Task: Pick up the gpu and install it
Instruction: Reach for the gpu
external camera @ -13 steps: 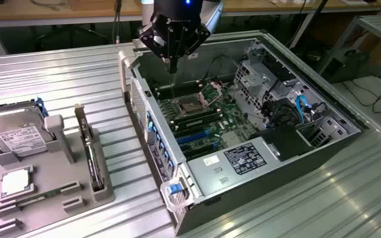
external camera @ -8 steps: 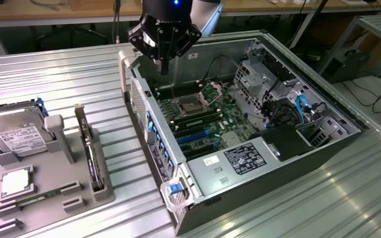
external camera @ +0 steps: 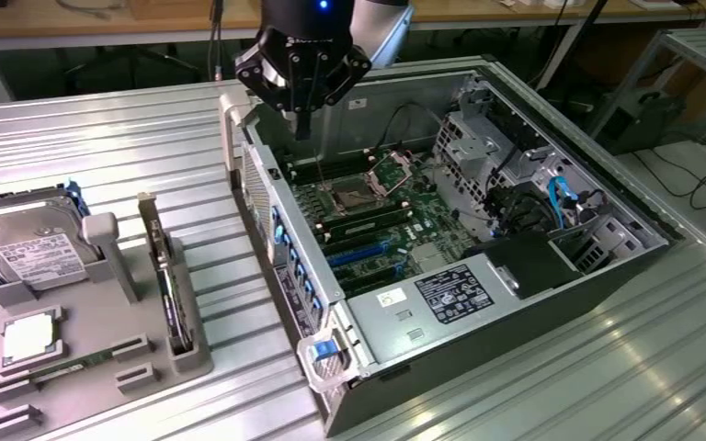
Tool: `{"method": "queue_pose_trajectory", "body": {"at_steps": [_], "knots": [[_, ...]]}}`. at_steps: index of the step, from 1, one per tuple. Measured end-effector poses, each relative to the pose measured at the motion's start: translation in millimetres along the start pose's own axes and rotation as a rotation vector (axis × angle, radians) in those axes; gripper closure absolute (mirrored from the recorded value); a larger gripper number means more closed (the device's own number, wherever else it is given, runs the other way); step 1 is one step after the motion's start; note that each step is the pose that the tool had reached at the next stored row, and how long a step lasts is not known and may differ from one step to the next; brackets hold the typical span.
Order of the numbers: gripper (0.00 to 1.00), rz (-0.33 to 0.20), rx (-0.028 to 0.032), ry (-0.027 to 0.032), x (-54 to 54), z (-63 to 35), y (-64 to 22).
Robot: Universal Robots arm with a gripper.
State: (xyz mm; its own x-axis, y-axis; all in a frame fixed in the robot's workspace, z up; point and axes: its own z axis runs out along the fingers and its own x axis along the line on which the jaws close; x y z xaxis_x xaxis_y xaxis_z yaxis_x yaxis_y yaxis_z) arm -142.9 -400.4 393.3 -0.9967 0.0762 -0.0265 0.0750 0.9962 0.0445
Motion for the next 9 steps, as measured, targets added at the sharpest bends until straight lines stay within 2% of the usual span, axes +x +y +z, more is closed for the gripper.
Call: {"method": "queue_pose_trajectory", "body": {"at_steps": [9], "knots": [[0.89, 0.000, 0.0000, 0.0003, 2.2, -0.1, -1.0]]}}
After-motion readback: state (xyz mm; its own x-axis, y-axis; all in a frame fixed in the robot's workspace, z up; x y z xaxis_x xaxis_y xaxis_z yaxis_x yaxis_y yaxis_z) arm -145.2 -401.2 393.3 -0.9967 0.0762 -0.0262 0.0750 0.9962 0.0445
